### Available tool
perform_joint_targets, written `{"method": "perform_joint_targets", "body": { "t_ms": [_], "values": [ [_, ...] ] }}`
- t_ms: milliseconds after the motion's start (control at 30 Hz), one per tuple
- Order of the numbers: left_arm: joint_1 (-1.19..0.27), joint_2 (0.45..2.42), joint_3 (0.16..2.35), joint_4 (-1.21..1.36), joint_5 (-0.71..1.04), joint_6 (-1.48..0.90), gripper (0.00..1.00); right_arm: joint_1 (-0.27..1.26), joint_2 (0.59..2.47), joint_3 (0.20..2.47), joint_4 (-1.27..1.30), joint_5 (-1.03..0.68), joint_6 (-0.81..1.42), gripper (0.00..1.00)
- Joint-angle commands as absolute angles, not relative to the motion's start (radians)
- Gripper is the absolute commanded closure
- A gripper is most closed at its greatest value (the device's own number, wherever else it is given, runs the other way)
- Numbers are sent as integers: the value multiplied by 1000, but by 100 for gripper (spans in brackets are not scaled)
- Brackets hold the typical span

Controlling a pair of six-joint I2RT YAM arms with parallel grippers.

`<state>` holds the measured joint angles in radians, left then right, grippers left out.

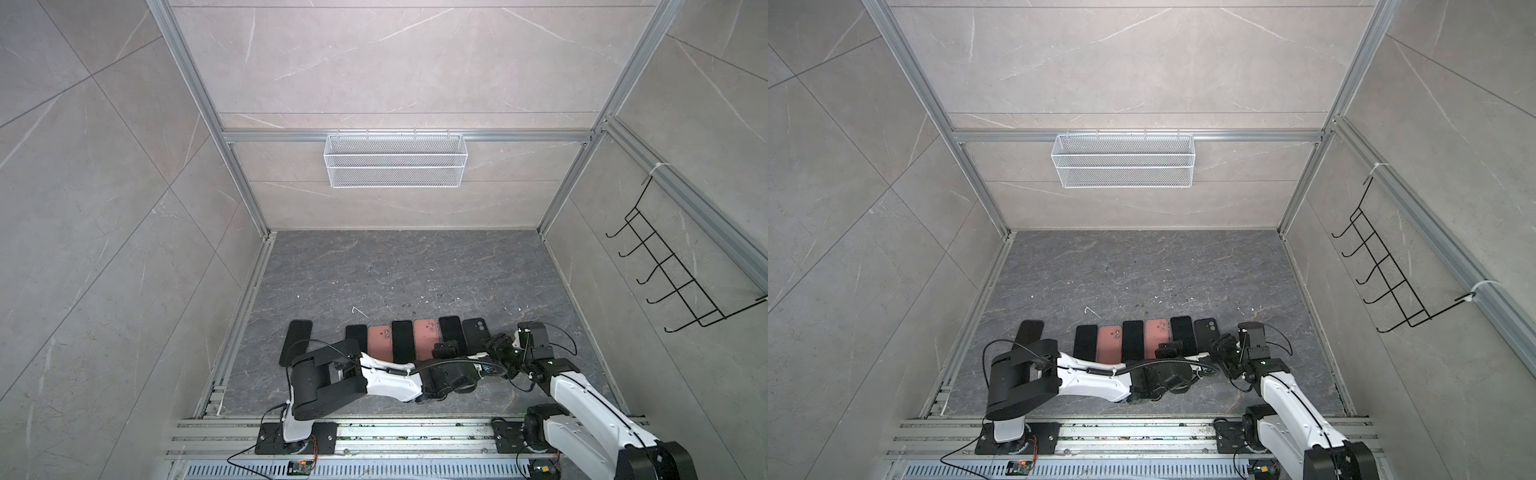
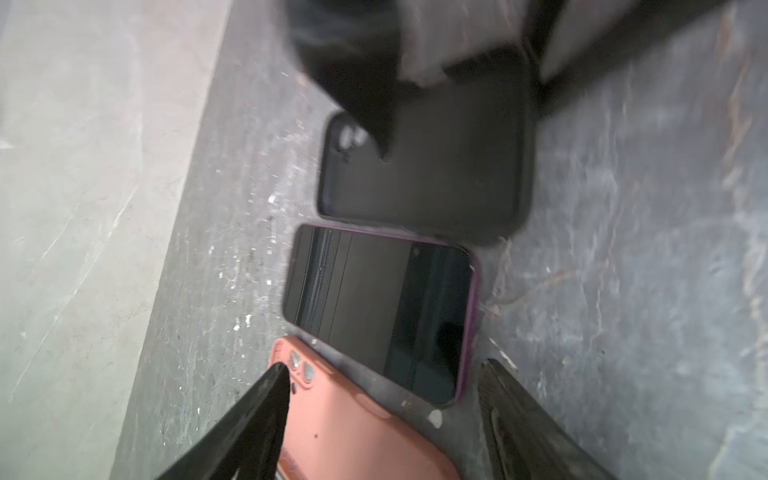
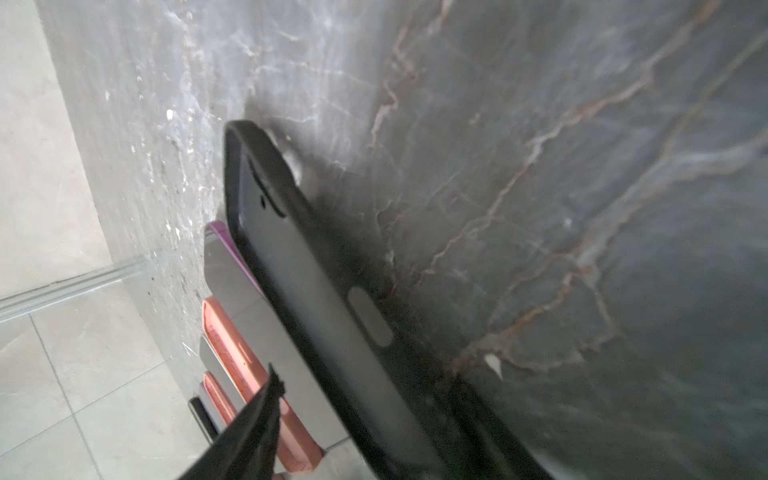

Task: Take the phone out of the phone case

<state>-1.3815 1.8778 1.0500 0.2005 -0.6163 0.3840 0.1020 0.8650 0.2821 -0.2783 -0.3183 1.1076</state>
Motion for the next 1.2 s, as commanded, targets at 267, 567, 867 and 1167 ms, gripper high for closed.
{"method": "perform_joint_targets", "body": {
  "t_ms": [267,567,867,1167],
  "values": [
    [-1303,1487,943,133,-592,72,11,100,656,463,-696,-161,893,20],
    [-1183,1227,893,-110,-533,-197,9,150,986,556,-550,-236,697,39],
    [-1061,1033,843,-411,-587,-470,7,274,1270,600,-369,-178,723,59],
    [-994,983,867,-624,-674,-608,7,291,1371,613,-348,-119,727,78]
  ]
}}
